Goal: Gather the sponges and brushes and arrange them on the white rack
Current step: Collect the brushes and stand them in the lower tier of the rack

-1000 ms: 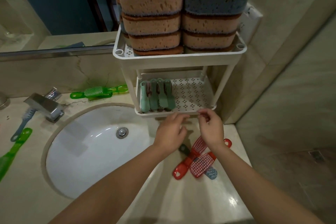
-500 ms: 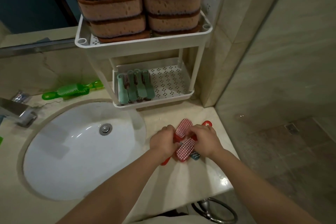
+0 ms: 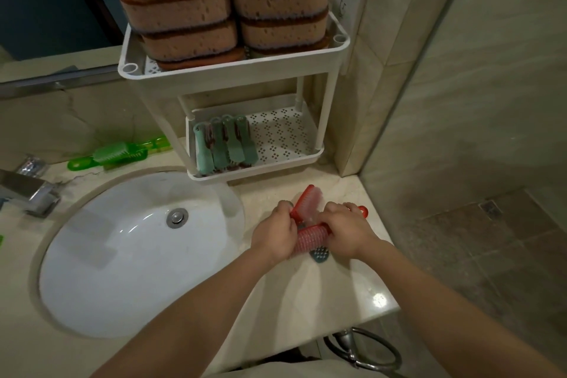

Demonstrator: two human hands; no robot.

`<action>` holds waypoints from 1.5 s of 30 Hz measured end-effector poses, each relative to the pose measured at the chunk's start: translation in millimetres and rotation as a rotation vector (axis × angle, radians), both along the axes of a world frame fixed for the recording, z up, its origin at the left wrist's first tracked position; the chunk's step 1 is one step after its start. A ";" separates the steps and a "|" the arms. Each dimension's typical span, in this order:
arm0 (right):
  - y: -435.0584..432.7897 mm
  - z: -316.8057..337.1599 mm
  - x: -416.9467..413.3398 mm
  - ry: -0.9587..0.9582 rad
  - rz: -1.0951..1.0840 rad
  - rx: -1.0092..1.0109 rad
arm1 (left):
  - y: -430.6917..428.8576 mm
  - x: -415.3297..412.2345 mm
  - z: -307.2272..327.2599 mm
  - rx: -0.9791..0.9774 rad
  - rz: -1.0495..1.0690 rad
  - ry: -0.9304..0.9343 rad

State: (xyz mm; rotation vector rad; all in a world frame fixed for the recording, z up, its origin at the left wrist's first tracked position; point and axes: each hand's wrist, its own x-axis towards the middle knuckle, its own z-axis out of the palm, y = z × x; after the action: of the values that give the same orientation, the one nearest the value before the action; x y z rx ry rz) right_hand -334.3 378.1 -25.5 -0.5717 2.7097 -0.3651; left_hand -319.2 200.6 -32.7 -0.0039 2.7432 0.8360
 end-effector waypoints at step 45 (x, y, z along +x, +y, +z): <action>-120.0 49.6 -196.9 -0.338 -0.821 -0.785 | -32.8 -186.4 61.1 0.503 0.458 -0.151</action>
State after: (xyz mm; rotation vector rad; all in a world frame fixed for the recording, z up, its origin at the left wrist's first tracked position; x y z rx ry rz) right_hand -531.2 258.1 24.1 0.4504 2.2574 -1.5880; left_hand -505.6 167.8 28.4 -0.5839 2.3460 1.5527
